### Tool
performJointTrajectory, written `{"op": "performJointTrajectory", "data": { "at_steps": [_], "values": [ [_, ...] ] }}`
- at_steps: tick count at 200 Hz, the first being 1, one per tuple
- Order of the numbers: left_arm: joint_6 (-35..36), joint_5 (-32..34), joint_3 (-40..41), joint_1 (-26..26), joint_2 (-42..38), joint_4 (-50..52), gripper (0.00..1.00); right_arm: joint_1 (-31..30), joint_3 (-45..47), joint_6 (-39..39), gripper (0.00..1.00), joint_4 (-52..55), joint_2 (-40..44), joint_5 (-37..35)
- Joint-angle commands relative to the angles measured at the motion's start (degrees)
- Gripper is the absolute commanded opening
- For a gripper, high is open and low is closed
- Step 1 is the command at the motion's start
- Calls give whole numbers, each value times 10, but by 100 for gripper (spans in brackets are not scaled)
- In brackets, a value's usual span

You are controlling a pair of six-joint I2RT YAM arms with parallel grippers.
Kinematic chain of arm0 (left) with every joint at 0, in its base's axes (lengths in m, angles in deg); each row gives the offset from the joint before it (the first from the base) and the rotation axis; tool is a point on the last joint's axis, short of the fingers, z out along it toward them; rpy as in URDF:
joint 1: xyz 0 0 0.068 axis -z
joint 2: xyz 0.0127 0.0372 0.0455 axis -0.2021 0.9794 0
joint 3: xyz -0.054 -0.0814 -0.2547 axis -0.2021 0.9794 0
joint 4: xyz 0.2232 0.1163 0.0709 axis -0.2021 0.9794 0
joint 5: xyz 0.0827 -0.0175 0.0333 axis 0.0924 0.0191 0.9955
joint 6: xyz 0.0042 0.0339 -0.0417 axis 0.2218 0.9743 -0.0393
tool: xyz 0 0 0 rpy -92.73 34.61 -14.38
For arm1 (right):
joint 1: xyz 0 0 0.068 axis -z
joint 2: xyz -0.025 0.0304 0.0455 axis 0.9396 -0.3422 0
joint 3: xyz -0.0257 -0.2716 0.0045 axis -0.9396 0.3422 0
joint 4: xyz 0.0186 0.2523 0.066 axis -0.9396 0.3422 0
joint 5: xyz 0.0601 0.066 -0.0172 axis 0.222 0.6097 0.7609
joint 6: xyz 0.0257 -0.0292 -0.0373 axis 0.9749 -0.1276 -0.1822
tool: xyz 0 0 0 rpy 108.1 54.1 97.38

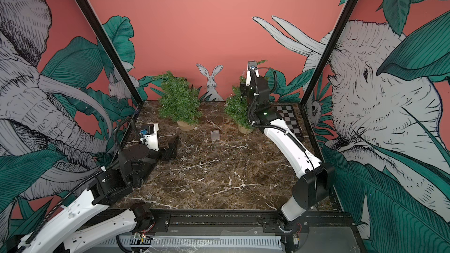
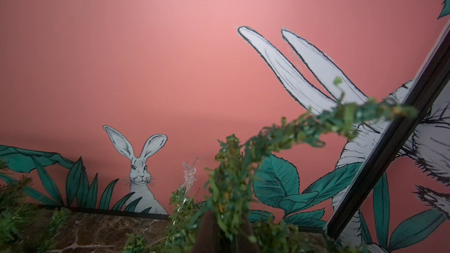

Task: Wrap string light around the christmas tree
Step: Place the christmas tree at the center of the board.

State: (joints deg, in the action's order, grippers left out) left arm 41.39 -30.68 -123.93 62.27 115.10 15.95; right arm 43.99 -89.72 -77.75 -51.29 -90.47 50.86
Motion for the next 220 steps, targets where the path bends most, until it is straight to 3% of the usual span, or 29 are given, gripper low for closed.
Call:
{"op": "performJointTrajectory", "data": {
  "at_steps": [1,43,117,145,170,220],
  "values": [
    [-2,16,-13,1,0,-17,87,21,-24,27,0,-104,1,26],
    [7,38,-22,2,9,-2,87,56,-23,43,0,-117,-38,36],
    [99,51,-73,1,42,9,87,60,21,34,0,-114,-23,64],
    [122,55,-91,2,52,8,88,60,37,35,18,-114,-8,74],
    [177,-2,-127,2,83,23,91,60,48,41,40,-115,13,74],
    [210,17,-189,1,132,46,99,60,39,39,60,-93,39,64]
  ]
}}
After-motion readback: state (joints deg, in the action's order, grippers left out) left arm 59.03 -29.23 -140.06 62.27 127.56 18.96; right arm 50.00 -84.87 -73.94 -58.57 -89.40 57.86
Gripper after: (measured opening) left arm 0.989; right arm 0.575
